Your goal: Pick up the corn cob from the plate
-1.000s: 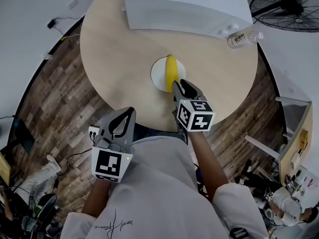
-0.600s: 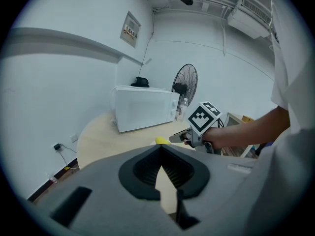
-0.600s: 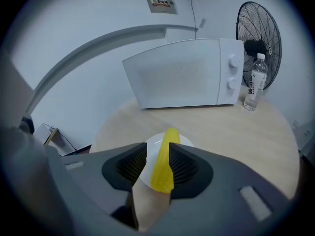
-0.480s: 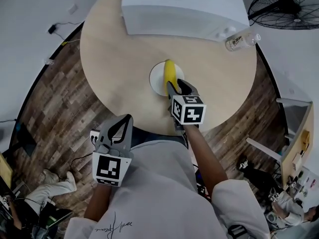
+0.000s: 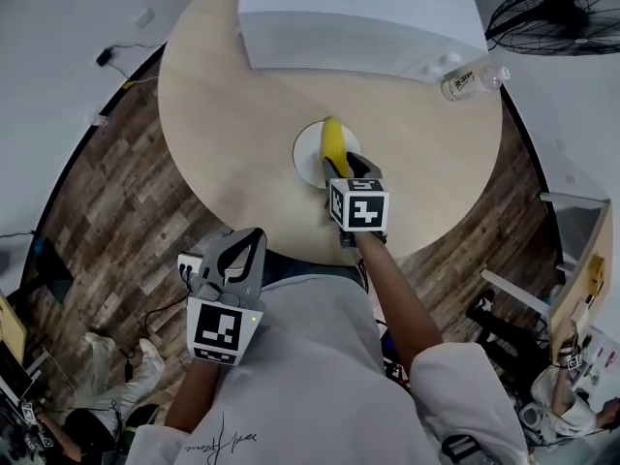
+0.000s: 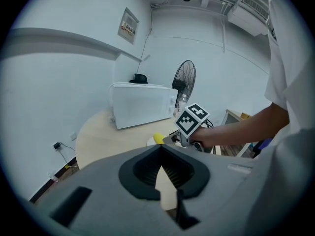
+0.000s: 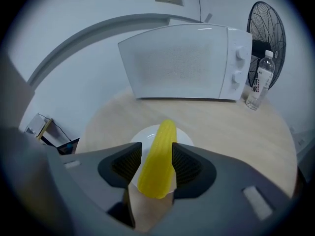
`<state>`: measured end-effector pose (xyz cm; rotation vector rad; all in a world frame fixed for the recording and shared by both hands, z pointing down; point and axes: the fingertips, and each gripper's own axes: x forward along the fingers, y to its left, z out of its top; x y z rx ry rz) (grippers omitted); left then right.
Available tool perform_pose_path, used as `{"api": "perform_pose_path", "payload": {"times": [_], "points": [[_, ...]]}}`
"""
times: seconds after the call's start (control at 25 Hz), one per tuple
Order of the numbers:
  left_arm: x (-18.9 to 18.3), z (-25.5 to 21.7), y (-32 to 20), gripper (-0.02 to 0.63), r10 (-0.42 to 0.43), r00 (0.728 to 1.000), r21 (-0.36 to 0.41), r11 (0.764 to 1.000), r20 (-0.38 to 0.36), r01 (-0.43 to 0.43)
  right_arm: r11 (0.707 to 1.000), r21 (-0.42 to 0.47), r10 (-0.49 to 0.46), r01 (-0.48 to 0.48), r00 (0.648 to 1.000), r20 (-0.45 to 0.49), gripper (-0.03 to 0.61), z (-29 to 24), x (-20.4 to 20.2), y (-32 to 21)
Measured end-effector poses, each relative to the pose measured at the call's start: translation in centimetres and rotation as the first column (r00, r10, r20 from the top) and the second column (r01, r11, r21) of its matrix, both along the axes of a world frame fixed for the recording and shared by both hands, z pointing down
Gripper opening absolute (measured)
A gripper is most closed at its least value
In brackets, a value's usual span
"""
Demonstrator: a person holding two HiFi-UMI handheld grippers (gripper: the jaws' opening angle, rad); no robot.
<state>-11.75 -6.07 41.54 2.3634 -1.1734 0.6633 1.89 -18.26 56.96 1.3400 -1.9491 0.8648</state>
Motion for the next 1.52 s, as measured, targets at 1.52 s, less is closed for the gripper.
{"api": "perform_pose_path", "payload": {"times": [1.52], "points": [[-0.6, 1.1, -0.5, -0.009, -0.006, 1.000, -0.049, 0.999, -0.001, 0.006, 0.982, -0.119, 0.130, -0.148, 0.981, -0.143, 0.284, 5.5, 0.3, -2.2]]}}
